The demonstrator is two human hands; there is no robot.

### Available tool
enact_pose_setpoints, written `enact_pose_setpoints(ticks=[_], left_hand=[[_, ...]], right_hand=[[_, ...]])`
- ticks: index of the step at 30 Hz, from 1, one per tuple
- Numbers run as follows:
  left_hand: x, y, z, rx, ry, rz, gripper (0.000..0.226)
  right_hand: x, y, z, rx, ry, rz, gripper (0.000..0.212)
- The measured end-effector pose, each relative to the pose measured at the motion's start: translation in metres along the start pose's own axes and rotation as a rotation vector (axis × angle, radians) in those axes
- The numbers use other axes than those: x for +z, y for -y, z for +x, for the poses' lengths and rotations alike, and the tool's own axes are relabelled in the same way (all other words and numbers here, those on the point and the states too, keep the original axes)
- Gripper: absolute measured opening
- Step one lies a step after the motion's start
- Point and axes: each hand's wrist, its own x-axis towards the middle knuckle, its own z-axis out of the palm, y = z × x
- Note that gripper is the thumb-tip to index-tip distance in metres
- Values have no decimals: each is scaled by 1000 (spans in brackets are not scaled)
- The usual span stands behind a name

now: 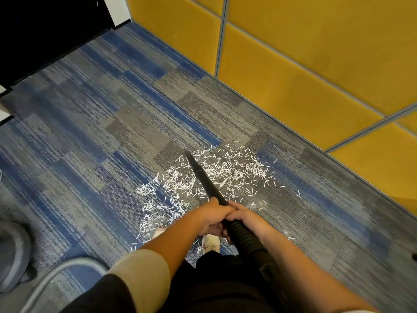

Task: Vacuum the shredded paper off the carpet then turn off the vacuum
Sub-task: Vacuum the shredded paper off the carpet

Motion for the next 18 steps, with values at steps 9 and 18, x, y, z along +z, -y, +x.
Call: enact_pose_setpoints(ticks=[9,18], left_hand=[[-4,-4,5,-6,-21,-25,45],[8,-14,17,0,2,3,36]], right_hand=[[1,8,6,5,5,-18,54],[-16,11,4,-12,-51,19,61]])
